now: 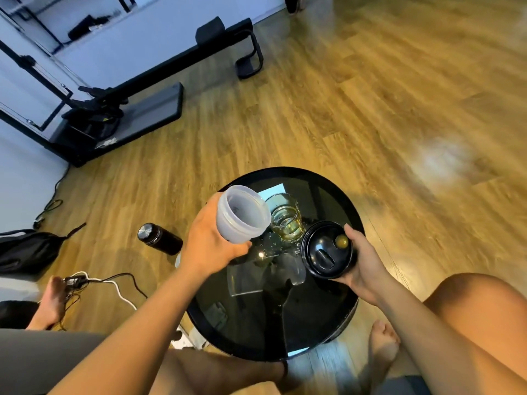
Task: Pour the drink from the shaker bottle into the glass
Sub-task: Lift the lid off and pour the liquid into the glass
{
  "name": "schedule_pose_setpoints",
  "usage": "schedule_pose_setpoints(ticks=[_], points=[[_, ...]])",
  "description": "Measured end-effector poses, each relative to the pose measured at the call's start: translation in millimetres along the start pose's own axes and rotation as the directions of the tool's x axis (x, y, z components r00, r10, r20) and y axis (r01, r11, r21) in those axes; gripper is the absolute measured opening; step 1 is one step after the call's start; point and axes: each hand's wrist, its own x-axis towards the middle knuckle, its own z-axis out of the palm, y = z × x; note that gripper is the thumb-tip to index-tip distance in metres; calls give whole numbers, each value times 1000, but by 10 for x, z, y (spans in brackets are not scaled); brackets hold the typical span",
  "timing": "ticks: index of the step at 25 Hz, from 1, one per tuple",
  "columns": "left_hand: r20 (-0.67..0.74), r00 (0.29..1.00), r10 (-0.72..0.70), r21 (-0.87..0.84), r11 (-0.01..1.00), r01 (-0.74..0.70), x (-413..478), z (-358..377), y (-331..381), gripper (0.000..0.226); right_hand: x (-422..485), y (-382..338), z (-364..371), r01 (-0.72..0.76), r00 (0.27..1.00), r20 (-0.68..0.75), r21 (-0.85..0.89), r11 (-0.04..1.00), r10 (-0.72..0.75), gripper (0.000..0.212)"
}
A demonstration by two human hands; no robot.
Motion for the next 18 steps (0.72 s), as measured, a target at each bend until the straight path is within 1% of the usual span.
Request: schedule_pose_setpoints(ticks=[4, 8, 12, 15, 18], points=[[32, 999, 0, 70, 998, -3, 108, -23, -2, 87, 11, 5, 5, 3, 1000, -8, -11, 1000, -4, 77], [78, 996, -31, 216, 976, 14, 186, -14, 39, 83, 21, -4, -3, 1, 1000, -3, -6, 1000, -1, 78], [117, 992, -47, 317, 948, 8, 236, -10, 79, 86, 22, -3, -9, -4, 1000, -10, -17, 1000, 4, 78], [121, 991, -53, 365, 931, 6, 245, -16, 113, 89, 28, -1, -13, -2, 1000, -1, -20, 1000, 2, 73], [128, 989, -68, 387, 922, 13, 245, -18, 148, 92, 32, 2, -6, -10, 1000, -5, -22, 1000, 10, 76]])
